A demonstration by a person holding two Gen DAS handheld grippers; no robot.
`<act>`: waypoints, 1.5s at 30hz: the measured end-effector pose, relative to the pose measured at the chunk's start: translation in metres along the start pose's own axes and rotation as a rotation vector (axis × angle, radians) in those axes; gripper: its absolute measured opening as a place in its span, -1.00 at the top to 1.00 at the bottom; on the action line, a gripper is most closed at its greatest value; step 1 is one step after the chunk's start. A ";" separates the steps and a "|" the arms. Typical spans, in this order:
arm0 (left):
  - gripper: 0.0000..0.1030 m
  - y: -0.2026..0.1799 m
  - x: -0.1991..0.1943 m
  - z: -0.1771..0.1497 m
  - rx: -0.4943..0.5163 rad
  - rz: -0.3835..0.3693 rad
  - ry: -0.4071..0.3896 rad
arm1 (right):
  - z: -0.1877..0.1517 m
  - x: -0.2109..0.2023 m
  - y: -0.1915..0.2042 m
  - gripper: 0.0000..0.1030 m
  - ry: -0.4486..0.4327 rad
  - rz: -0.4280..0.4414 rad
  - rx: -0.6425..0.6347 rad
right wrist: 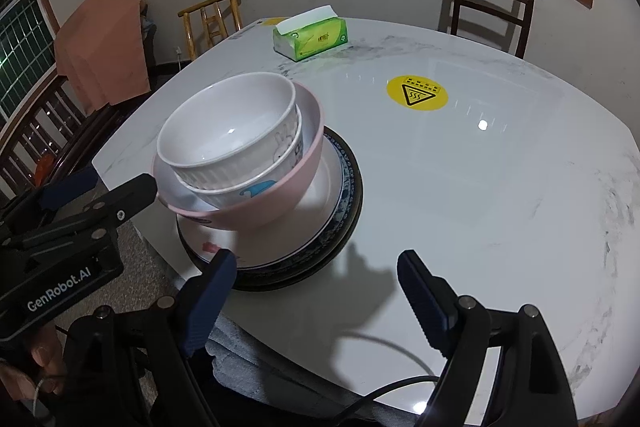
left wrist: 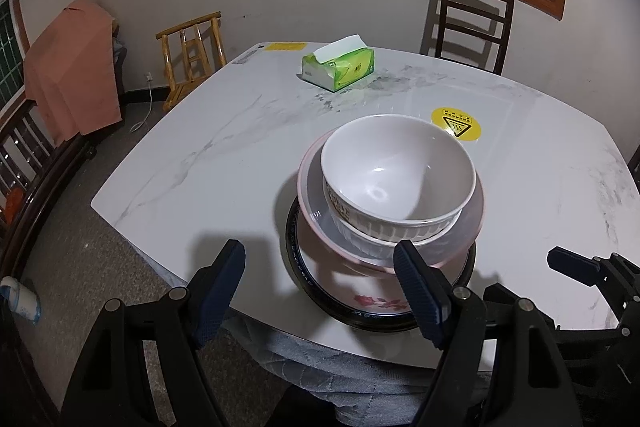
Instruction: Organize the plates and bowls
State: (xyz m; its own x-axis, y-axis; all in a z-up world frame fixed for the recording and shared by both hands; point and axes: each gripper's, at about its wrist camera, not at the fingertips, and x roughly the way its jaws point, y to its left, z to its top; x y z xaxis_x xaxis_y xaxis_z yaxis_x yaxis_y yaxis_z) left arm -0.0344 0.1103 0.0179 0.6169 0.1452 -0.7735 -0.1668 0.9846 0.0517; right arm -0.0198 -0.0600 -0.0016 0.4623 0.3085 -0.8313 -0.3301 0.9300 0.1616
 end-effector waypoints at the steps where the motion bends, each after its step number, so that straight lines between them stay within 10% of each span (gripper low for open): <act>1: -0.44 0.000 0.000 0.000 -0.002 0.001 0.001 | 0.000 0.000 0.001 -0.65 0.001 0.002 -0.001; 45: -0.45 -0.002 0.004 -0.004 0.005 -0.019 0.028 | -0.001 0.007 0.012 -0.65 0.032 0.028 -0.017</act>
State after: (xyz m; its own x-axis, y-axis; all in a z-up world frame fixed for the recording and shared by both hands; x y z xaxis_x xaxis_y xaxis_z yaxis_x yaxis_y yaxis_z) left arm -0.0346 0.1089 0.0119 0.5982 0.1239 -0.7918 -0.1514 0.9877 0.0402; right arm -0.0210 -0.0466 -0.0061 0.4265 0.3278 -0.8430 -0.3568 0.9174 0.1762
